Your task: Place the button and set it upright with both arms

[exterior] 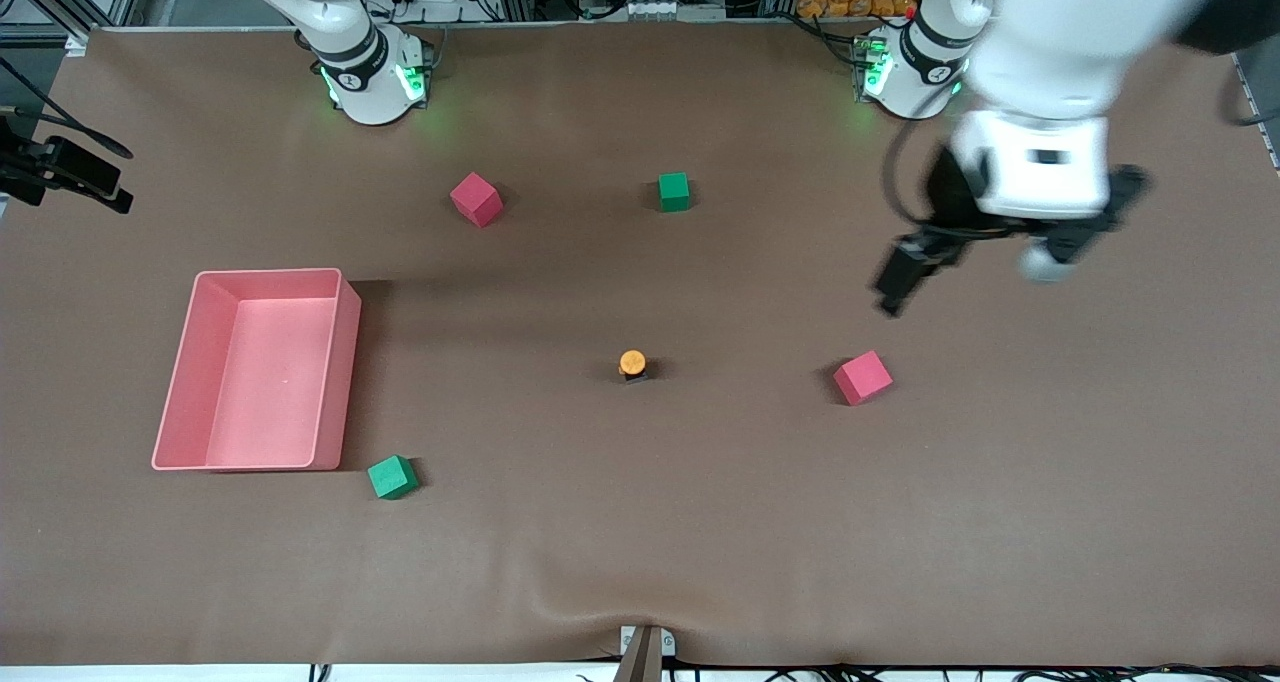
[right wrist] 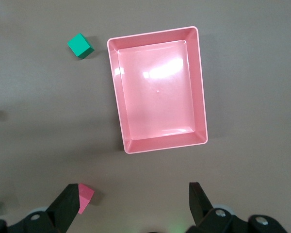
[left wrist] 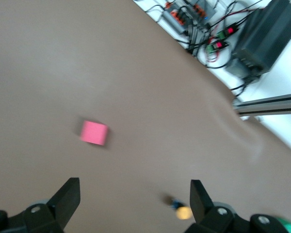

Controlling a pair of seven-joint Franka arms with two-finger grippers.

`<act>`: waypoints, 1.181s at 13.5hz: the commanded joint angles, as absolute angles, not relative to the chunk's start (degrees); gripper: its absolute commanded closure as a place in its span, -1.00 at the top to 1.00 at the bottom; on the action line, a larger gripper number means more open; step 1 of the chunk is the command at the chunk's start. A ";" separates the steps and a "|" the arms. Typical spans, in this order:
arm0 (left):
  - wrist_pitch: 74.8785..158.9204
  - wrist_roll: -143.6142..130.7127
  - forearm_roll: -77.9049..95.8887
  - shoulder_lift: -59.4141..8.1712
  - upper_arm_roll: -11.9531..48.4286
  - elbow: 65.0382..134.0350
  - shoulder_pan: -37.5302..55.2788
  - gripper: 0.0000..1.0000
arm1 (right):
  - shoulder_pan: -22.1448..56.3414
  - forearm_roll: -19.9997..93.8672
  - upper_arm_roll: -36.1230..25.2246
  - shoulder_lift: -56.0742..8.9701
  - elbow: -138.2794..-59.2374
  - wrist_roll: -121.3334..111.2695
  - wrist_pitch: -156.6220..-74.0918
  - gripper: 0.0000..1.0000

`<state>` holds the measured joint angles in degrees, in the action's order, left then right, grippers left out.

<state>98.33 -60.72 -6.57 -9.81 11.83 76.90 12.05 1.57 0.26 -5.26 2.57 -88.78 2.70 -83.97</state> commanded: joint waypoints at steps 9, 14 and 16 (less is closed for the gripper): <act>82.70 -11.48 -4.57 -2.38 12.74 83.92 -10.62 1.00 | 2.37 0.00 -5.89 2.55 -88.42 2.20 -83.76 1.00; 83.41 -12.01 -0.09 -0.09 12.74 85.87 -11.95 1.00 | 2.55 0.00 -5.89 2.64 -88.42 2.20 -83.76 1.00; 83.41 -16.50 0.61 0.44 12.92 86.39 -11.69 1.00 | 2.64 0.00 -5.89 2.64 -88.51 2.20 -83.76 1.00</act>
